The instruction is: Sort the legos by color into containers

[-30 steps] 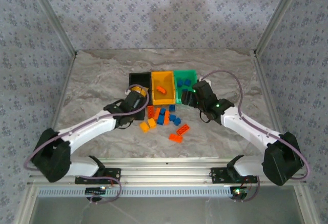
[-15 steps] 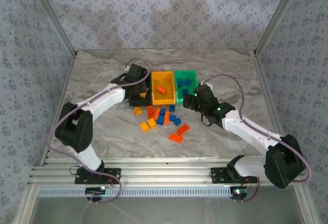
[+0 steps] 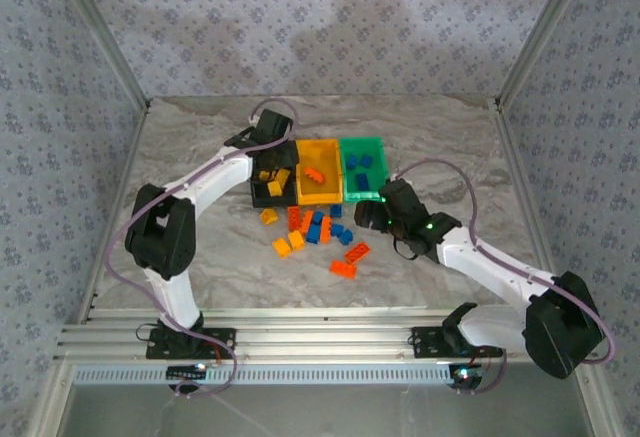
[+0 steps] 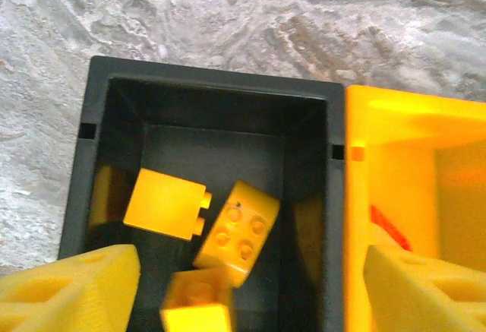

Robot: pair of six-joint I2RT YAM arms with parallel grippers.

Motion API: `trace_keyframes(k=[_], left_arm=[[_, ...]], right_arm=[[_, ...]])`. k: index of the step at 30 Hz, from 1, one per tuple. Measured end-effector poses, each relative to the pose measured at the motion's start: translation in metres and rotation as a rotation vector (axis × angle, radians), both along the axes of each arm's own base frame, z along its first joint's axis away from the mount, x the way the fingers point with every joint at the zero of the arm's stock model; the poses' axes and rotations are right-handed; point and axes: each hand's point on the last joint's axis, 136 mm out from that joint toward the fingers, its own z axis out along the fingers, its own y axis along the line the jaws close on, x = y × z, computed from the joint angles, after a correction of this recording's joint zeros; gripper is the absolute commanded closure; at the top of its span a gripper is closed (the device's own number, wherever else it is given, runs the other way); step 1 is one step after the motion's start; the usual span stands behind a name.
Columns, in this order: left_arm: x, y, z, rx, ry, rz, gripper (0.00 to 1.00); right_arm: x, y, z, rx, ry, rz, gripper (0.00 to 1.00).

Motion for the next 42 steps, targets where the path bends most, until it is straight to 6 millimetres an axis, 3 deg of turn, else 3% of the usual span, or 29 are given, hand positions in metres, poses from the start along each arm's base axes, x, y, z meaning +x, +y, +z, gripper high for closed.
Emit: trace_keyframes(k=[5, 7, 10, 12, 19, 23, 33, 37, 42], left_arm=[[-0.039, -0.012, 0.043, -0.119, -0.061, -0.069, 0.01], [-0.066, -0.019, 0.066, -0.176, -0.105, -0.118, 0.0], [-0.103, -0.028, 0.081, -0.231, -0.144, -0.187, 0.0], [-0.127, -0.029, 0.076, -0.252, -0.14, -0.224, 0.0], [-0.184, -0.001, 0.014, -0.243, -0.038, -0.216, 0.0], [-0.198, 0.01, 0.004, -0.261, -0.036, -0.199, 0.0], [-0.206, 0.018, -0.003, -0.275, -0.037, -0.174, 0.0], [-0.207, 0.019, -0.005, -0.276, -0.036, -0.171, 0.0], [-0.208, 0.021, -0.01, -0.27, -0.03, -0.165, 0.0]], right_arm=[[-0.022, 0.014, -0.016, -0.001, 0.051, 0.056, 0.13], [-0.033, 0.021, -0.024, -0.008, 0.076, 0.083, 0.13], [-0.05, 0.032, -0.037, -0.032, 0.117, 0.129, 0.12], [-0.06, 0.039, -0.047, -0.053, 0.148, 0.156, 0.12], [-0.075, 0.045, -0.068, -0.075, 0.2, 0.121, 0.12], [-0.069, 0.044, -0.069, -0.058, 0.193, 0.039, 0.12], [-0.053, 0.047, -0.08, -0.091, 0.23, -0.075, 0.18], [-0.052, 0.041, -0.093, -0.137, 0.272, -0.101, 0.25], [-0.054, 0.031, -0.101, -0.17, 0.301, -0.126, 0.41]])
